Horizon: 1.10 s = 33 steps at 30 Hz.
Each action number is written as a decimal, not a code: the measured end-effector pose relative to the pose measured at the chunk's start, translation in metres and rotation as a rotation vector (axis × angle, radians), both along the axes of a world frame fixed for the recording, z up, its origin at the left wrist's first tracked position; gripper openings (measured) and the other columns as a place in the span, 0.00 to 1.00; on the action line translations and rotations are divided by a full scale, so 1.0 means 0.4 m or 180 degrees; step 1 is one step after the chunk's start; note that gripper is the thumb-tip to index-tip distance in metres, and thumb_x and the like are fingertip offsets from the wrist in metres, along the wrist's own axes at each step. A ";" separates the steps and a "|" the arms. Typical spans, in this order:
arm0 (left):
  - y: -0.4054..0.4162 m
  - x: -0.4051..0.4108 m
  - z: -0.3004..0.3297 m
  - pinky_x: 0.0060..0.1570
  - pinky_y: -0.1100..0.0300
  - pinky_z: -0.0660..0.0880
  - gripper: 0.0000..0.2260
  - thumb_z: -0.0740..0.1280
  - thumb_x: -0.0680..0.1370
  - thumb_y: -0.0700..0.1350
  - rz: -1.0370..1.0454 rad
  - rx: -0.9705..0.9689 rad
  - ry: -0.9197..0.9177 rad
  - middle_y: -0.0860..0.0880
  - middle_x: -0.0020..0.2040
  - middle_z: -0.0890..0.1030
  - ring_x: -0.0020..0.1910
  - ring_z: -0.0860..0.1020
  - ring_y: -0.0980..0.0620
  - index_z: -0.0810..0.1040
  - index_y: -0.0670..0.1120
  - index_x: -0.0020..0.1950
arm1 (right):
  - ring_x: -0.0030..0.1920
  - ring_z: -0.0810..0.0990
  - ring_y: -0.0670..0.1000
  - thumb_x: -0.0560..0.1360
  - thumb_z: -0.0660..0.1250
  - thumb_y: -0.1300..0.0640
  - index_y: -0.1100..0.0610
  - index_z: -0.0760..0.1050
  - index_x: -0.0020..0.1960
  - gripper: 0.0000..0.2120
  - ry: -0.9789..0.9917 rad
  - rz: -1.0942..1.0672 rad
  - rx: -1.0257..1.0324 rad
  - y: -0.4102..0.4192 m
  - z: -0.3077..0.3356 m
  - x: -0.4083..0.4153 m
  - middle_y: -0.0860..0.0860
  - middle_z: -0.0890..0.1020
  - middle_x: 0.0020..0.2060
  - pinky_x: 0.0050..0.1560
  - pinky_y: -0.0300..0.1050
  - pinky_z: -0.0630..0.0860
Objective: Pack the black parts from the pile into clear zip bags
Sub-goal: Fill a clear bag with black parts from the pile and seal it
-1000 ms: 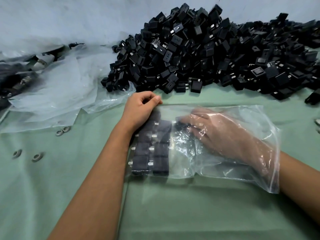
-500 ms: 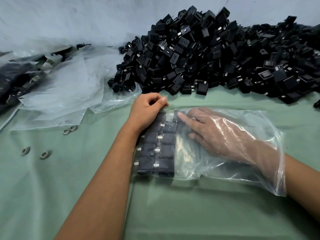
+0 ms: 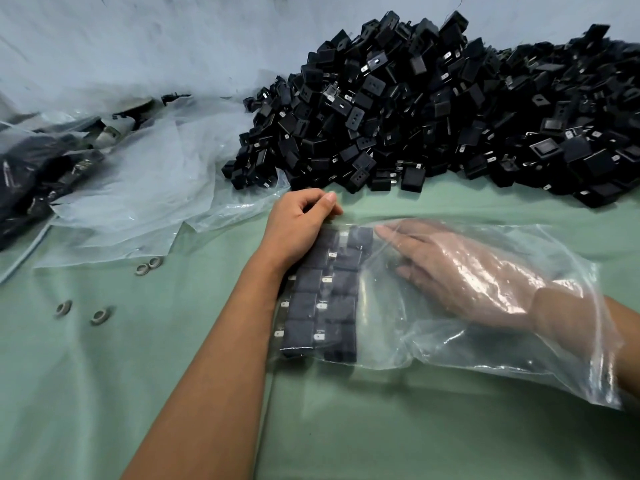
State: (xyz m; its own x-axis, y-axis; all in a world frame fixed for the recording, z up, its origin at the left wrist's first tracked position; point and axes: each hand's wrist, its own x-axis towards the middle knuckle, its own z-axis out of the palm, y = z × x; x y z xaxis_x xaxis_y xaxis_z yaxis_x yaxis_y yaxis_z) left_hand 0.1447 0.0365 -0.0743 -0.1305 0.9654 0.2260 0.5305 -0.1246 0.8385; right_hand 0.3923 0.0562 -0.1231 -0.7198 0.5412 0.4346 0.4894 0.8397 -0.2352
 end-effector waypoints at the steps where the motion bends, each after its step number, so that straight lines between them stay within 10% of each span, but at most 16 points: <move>1: 0.002 -0.001 -0.002 0.55 0.51 0.79 0.14 0.64 0.84 0.50 0.0012 0.0002 -0.0032 0.53 0.43 0.86 0.46 0.82 0.56 0.86 0.48 0.44 | 0.68 0.67 0.36 0.84 0.53 0.45 0.35 0.55 0.81 0.25 -0.0104 -0.0012 -0.0155 0.005 0.002 0.001 0.45 0.69 0.71 0.64 0.51 0.78; 9: 0.000 -0.014 0.003 0.39 0.68 0.72 0.23 0.57 0.86 0.54 0.0305 0.0026 -0.0976 0.51 0.41 0.84 0.37 0.77 0.63 0.85 0.43 0.45 | 0.69 0.73 0.56 0.81 0.37 0.31 0.34 0.54 0.76 0.26 -0.0423 0.0147 -0.0340 -0.003 -0.001 -0.027 0.45 0.68 0.71 0.63 0.64 0.77; 19: 0.001 -0.015 0.005 0.40 0.69 0.73 0.23 0.58 0.86 0.52 0.0213 0.0049 -0.0847 0.52 0.38 0.84 0.36 0.78 0.63 0.84 0.44 0.41 | 0.61 0.81 0.68 0.83 0.37 0.35 0.64 0.75 0.71 0.43 0.0254 -0.0177 -0.0250 -0.060 0.015 -0.087 0.64 0.81 0.63 0.59 0.62 0.76; 23: -0.003 -0.012 0.006 0.40 0.71 0.71 0.18 0.64 0.84 0.48 0.0043 0.0042 -0.0662 0.52 0.37 0.84 0.35 0.77 0.64 0.85 0.44 0.40 | 0.60 0.81 0.68 0.84 0.40 0.35 0.54 0.72 0.75 0.36 0.0149 0.0004 -0.0082 -0.044 0.028 -0.084 0.62 0.79 0.64 0.58 0.62 0.78; 27: -0.007 -0.007 0.007 0.47 0.62 0.74 0.08 0.69 0.79 0.38 -0.0321 -0.0189 -0.0401 0.49 0.40 0.85 0.41 0.80 0.57 0.85 0.44 0.41 | 0.52 0.76 0.55 0.80 0.44 0.28 0.28 0.47 0.78 0.27 -0.0397 -0.0046 0.0059 0.012 -0.018 -0.064 0.47 0.69 0.57 0.47 0.59 0.80; 33: -0.018 -0.012 0.017 0.47 0.54 0.77 0.08 0.69 0.78 0.36 -0.0425 -0.0444 -0.0368 0.45 0.40 0.84 0.41 0.80 0.53 0.85 0.44 0.42 | 0.37 0.72 0.47 0.79 0.49 0.25 0.28 0.46 0.78 0.30 -0.0500 -0.0336 0.0133 0.054 -0.058 -0.085 0.40 0.64 0.47 0.29 0.51 0.77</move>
